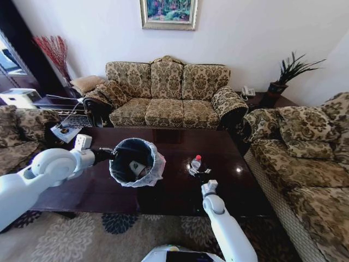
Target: Move to the front of the table and place the trash on the table into the trash bin.
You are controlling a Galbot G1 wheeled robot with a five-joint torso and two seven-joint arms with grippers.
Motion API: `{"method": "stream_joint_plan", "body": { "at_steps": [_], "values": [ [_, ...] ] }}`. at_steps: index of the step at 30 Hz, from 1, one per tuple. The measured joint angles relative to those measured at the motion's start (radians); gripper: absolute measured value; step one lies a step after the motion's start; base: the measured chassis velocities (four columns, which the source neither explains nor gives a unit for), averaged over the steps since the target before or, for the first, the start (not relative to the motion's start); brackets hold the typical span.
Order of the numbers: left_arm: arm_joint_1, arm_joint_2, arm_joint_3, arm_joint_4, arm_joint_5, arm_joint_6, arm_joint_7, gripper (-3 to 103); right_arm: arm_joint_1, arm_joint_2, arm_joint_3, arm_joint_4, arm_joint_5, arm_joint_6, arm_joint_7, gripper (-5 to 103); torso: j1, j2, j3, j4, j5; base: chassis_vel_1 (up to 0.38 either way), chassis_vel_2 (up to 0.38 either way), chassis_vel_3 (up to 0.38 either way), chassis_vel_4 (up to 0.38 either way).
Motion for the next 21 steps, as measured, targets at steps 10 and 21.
{"method": "stream_joint_plan", "body": {
  "at_steps": [10,21],
  "values": [
    [0.0,-0.001,0.004,0.006,0.0,-0.002,0.0,0,0.013,0.008,-0.003,-0.038,-0.001,-0.011,-0.011,54,0.0,0.0,0.0,-0.0001,0.0001,0.0,0.0,0.0,0.0],
    [0.0,0.006,0.005,0.008,0.001,-0.002,0.007,0,-0.024,-0.01,0.006,0.072,0.037,0.022,-0.04,25,0.0,0.0,0.0,0.0,0.0004,0.0,0.0,0.0,0.0]
  ]
}}
